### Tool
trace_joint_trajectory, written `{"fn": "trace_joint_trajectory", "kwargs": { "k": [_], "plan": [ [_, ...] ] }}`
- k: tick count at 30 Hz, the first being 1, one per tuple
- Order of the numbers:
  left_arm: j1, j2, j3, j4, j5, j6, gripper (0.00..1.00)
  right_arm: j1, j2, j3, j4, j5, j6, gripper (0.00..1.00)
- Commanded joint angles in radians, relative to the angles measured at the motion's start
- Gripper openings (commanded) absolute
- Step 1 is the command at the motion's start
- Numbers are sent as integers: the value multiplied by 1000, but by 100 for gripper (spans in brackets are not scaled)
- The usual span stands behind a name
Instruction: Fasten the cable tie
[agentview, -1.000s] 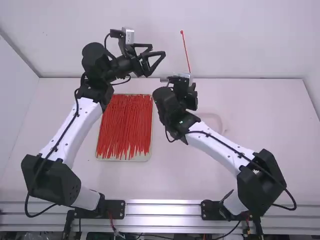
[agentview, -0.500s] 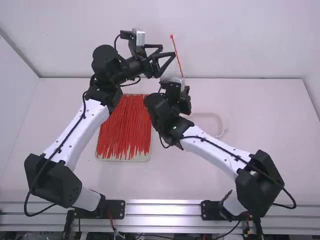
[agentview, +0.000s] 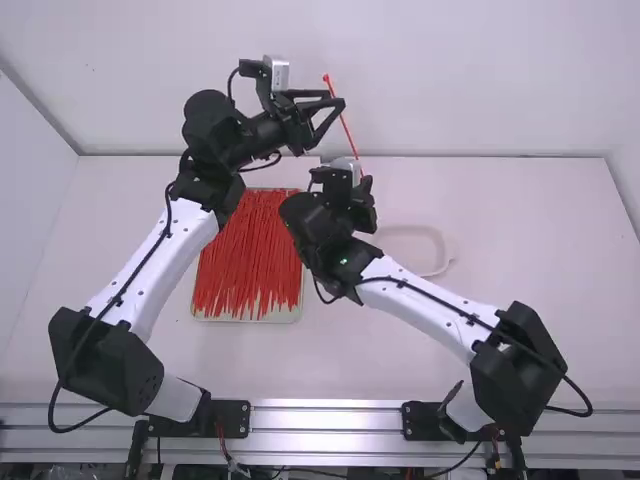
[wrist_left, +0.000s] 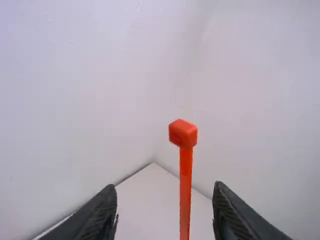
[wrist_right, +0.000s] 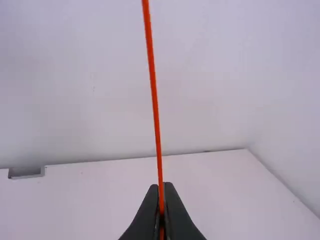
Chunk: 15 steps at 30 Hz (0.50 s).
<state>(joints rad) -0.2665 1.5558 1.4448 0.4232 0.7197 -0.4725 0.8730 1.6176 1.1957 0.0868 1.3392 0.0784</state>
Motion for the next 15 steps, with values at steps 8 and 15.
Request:
{"fn": "trace_joint_trajectory", "kwargs": {
  "k": [8, 15],
  "plan": [
    [10, -2, 26, 24, -31, -10, 35, -4, 6, 35, -48, 20, 50, 0],
    [11, -2, 26, 23, -32, -11, 2, -4, 6, 35, -46, 20, 49, 0]
  ]
}}
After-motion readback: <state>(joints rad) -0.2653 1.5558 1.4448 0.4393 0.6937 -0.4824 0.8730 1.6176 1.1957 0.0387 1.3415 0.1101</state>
